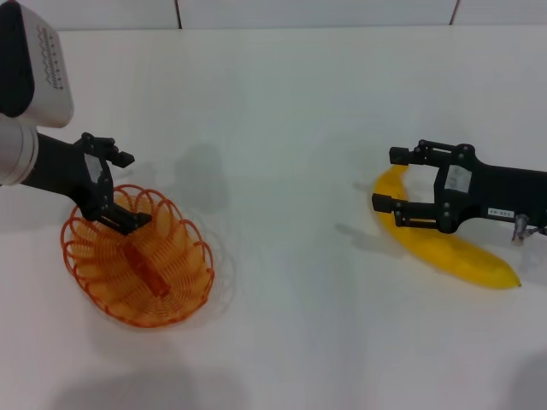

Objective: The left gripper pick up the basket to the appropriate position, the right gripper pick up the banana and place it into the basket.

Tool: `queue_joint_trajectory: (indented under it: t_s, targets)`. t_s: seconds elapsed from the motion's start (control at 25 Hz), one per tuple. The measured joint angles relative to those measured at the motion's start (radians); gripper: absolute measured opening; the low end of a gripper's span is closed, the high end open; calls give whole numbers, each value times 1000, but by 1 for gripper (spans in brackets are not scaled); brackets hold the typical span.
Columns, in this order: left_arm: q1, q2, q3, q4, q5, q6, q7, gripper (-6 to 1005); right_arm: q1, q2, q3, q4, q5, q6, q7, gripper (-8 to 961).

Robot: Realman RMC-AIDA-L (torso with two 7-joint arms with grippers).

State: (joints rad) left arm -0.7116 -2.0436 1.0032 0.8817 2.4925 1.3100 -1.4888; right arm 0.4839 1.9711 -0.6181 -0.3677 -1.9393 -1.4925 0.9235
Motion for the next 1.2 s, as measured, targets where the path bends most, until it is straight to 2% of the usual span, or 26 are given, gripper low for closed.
queue_joint_trajectory:
  t_s: [0.56, 0.76, 1.2]
  targets:
    - [2, 0, 27, 7, 6, 1, -30, 984, -1, 0, 0, 0, 0, 0, 0, 788]
    - [4, -1, 28, 8, 12, -2, -36, 840, 3, 0, 0, 0, 0, 0, 0, 788]
    - [4, -1, 28, 10, 12, -6, -39, 831, -2, 0, 0, 0, 2, 0, 0, 788]
